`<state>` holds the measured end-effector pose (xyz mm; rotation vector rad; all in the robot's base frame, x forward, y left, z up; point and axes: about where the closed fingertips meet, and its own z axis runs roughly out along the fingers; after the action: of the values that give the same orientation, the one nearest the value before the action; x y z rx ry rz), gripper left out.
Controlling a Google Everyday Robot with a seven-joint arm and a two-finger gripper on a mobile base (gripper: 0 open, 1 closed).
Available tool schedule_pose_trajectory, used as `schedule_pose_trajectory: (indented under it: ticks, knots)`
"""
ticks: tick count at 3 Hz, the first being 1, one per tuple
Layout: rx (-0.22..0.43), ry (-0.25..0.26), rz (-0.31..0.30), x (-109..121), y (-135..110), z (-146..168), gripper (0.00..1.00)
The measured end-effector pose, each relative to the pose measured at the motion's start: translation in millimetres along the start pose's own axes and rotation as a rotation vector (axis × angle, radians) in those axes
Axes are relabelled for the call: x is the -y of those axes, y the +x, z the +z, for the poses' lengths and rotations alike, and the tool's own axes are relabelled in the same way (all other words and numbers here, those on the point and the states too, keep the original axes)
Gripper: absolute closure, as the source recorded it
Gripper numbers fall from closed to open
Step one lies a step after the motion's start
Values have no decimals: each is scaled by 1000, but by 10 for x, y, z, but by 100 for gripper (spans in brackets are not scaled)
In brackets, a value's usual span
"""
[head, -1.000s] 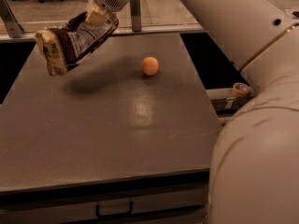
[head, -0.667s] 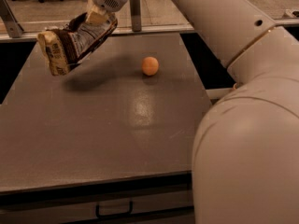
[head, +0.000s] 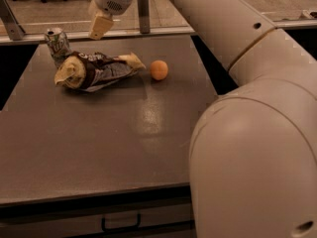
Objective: Move brown chip bag near 7up can
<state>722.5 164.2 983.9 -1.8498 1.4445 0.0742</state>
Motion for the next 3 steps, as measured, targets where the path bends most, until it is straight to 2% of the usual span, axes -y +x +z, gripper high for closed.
schedule_pose_trajectory:
  ticks: [1, 2, 3]
  knots:
    - [-19, 0, -15, -8, 20, 42, 0]
    - [-33, 3, -33, -5, 43, -62, 0]
    - [-34, 23, -4, 58, 164, -473, 0]
